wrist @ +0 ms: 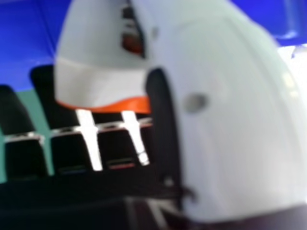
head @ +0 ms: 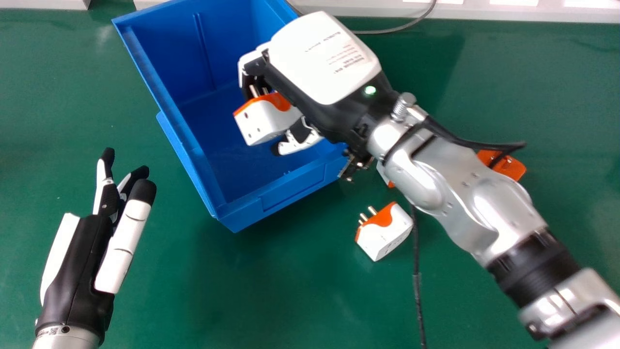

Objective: Pick all objects and put in blue box

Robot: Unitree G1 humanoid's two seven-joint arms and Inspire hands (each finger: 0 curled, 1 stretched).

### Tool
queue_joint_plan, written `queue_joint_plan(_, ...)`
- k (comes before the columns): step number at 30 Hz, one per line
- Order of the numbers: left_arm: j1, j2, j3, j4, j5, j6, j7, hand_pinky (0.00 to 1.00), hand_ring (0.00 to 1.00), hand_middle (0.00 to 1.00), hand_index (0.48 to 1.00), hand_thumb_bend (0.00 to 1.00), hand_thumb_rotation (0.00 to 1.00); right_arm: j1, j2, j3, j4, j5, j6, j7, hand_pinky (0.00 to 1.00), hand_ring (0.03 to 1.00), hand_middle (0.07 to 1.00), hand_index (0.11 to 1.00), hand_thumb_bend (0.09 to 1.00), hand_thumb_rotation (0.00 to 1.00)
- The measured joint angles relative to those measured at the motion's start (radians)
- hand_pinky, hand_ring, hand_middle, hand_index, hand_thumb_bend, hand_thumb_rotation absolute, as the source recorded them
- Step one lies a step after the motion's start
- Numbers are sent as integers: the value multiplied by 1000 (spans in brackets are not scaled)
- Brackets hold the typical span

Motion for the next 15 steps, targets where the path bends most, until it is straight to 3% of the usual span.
queue_joint_plan(7, 3, -3, -4, -16, 0, 14, 1, 892, 926, 943, 926, 743, 973, -126, 67, 80, 250, -22, 14, -116, 333, 429, 507, 482, 497, 0)
queue_joint_plan(15, 5, -5, -6, -23, 0, 19, 2, 889, 923, 940, 923, 748, 968, -203, 138, 148, 437, -21, 19, -142, 345, 426, 497, 461, 499, 0)
